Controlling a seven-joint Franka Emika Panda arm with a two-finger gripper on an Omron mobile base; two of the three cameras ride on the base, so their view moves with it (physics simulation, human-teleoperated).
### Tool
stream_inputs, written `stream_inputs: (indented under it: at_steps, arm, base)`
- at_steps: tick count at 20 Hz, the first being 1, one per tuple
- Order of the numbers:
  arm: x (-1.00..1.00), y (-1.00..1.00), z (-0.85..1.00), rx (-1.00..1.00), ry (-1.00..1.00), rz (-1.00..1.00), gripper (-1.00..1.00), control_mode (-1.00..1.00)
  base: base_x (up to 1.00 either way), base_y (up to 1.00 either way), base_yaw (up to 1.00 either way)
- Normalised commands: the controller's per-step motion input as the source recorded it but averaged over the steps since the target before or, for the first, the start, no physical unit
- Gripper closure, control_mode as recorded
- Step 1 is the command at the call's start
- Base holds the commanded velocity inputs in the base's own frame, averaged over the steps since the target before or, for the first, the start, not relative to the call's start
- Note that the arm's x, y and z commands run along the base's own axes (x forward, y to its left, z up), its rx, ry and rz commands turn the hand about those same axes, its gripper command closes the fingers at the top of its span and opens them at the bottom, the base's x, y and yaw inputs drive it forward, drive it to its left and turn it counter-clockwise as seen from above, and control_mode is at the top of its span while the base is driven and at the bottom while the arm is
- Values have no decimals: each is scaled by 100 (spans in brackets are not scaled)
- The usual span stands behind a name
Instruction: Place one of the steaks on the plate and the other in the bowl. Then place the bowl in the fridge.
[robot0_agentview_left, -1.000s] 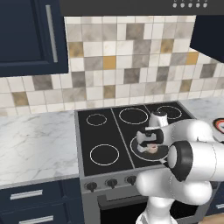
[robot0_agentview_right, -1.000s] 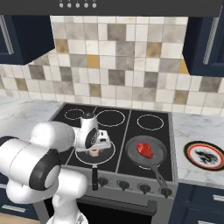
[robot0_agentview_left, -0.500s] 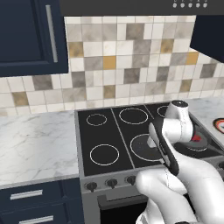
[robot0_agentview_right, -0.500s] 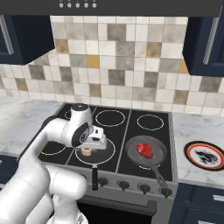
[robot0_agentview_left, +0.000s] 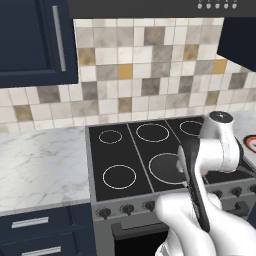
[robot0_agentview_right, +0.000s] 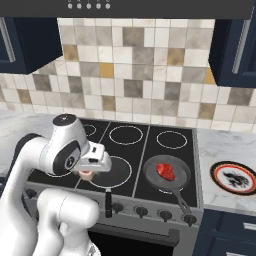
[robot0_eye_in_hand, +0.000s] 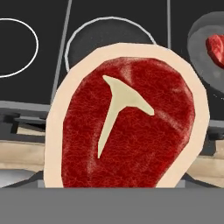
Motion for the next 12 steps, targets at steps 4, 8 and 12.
stream_inputs:
  at_steps: [4,8,12]
  arm:
    - [0,1,29,-6,2,-1,100,-100]
    - [0,0,0,0,0,0,100,-100]
    - [0,0,-4,0,1,0,100,100]
  base:
    - [0,0,0]
    - [0,0,0]
    - [-14,-12,-1]
